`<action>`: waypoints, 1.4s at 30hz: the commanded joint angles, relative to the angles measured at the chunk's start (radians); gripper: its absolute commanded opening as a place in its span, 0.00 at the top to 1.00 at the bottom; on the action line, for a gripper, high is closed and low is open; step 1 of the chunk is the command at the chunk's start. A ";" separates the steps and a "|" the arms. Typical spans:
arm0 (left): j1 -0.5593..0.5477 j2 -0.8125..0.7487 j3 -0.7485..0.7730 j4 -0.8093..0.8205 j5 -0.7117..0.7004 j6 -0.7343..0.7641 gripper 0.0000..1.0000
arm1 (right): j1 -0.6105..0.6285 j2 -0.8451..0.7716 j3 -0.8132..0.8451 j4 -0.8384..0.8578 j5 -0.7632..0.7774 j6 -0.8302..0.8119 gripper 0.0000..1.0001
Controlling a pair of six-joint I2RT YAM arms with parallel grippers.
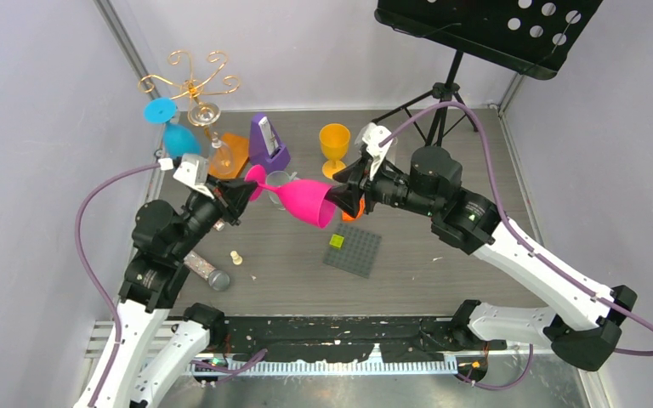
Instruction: Place the wine glass upside down on the wine glass rack
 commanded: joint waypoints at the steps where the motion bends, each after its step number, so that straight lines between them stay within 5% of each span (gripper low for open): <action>1: -0.002 -0.048 0.003 0.071 0.032 0.167 1.00 | 0.001 -0.047 0.071 -0.102 -0.011 -0.104 0.44; 11: -0.002 -0.045 0.061 -0.042 0.296 0.487 1.00 | -0.008 -0.103 0.102 -0.176 -0.063 -0.217 0.34; 16: -0.002 -0.023 0.132 -0.199 0.235 0.615 1.00 | -0.007 -0.148 0.118 -0.200 -0.194 -0.314 0.34; 20: -0.002 -0.047 0.124 -0.201 0.176 0.626 1.00 | -0.008 -0.178 0.120 -0.231 -0.338 -0.369 0.34; 29: -0.002 -0.029 0.132 -0.141 0.519 0.585 1.00 | -0.007 -0.174 0.018 -0.049 -0.338 -0.457 0.35; 37: -0.002 -0.103 0.099 -0.241 0.318 0.593 1.00 | -0.008 -0.013 0.147 -0.005 -0.101 -0.365 0.40; 42: -0.002 -0.174 0.017 -0.280 0.038 0.402 1.00 | -0.007 0.183 0.369 -0.125 0.058 -0.243 0.39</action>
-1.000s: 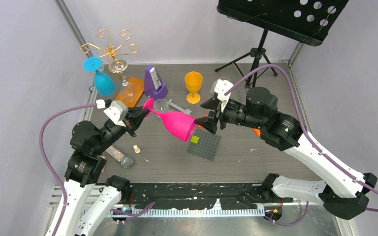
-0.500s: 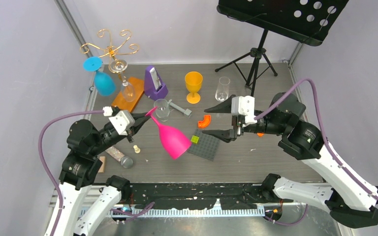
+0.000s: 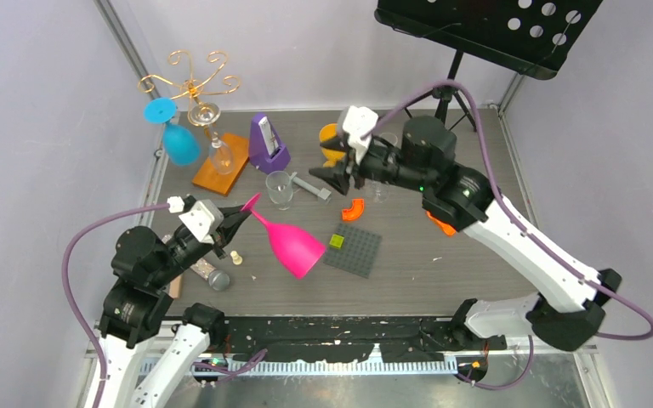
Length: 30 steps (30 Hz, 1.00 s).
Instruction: Place the wine glass upside down on the wine glass rack
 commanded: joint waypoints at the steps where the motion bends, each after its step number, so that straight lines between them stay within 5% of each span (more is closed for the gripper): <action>1: -0.001 -0.050 -0.074 -0.030 -0.221 -0.209 1.00 | -0.001 0.110 0.204 -0.062 0.160 0.122 0.39; 8: 0.000 -0.041 -0.229 0.133 -0.311 -0.621 1.00 | -0.001 -0.001 0.021 0.028 0.021 0.099 0.33; 14: 0.014 -0.026 -0.310 0.217 -0.351 -0.783 1.00 | -0.001 -0.222 -0.211 0.131 0.024 0.033 0.24; 24: 0.026 -0.033 -0.342 0.316 -0.240 -0.818 1.00 | -0.001 -0.233 -0.235 -0.034 -0.098 -0.080 0.24; 30: 0.028 -0.050 -0.314 0.312 -0.162 -0.673 1.00 | 0.000 -0.240 -0.220 -0.015 -0.114 -0.098 0.24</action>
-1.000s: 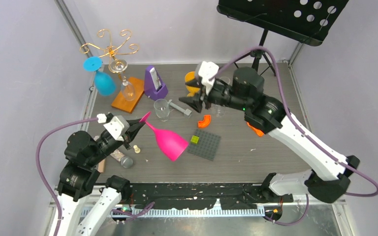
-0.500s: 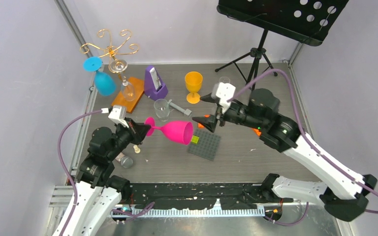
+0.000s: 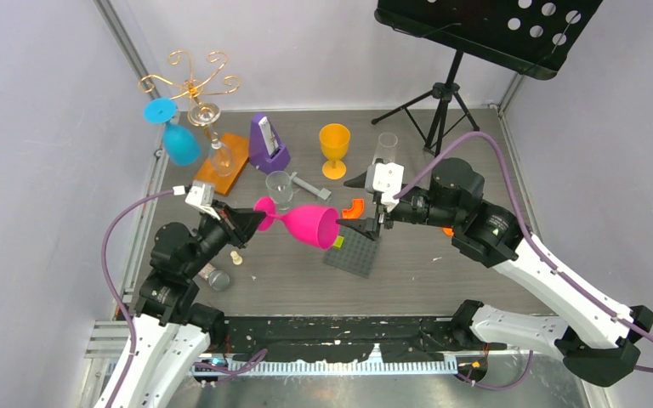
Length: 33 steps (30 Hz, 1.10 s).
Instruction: Place the wine glass upside down on the wine glass rack
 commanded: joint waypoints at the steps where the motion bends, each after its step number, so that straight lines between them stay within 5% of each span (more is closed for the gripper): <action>1: 0.006 -0.021 0.049 0.055 0.084 0.129 1.00 | 0.001 -0.021 0.029 0.020 -0.052 -0.038 0.24; 9: 0.005 -0.002 0.167 -0.079 0.353 0.523 1.00 | 0.001 -0.054 0.069 0.015 -0.078 -0.050 0.24; 16: -0.016 0.078 0.254 -0.035 0.664 0.609 1.00 | 0.001 0.039 0.059 0.006 -0.273 -0.078 0.26; 33: -0.195 0.199 0.326 -0.033 0.664 0.679 1.00 | 0.047 0.154 0.053 0.088 -0.381 -0.048 0.40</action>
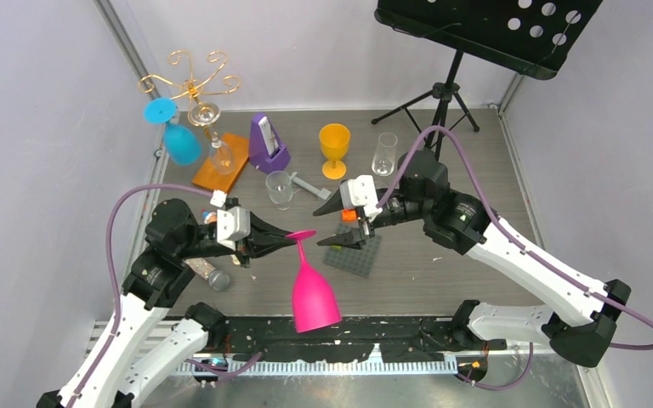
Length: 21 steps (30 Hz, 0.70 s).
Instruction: Place the wine glass upside down on the wine glass rack
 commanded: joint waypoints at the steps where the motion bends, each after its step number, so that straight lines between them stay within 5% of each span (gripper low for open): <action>1: -0.009 0.013 0.041 0.036 0.009 0.018 1.00 | 0.022 0.011 0.021 0.051 -0.040 0.016 0.41; 13: -0.029 0.017 0.043 0.105 0.043 -0.011 1.00 | 0.049 0.058 0.031 0.054 -0.002 0.025 0.52; 15: -0.030 0.011 0.039 0.108 0.042 -0.011 1.00 | 0.049 0.062 0.035 0.050 0.004 0.028 0.59; 18: -0.030 0.007 0.031 0.116 0.032 -0.015 1.00 | 0.049 0.064 0.042 0.049 0.005 0.038 0.90; 21: -0.030 0.000 0.022 0.122 -0.037 -0.034 0.85 | 0.049 0.065 0.054 0.045 0.021 0.045 0.94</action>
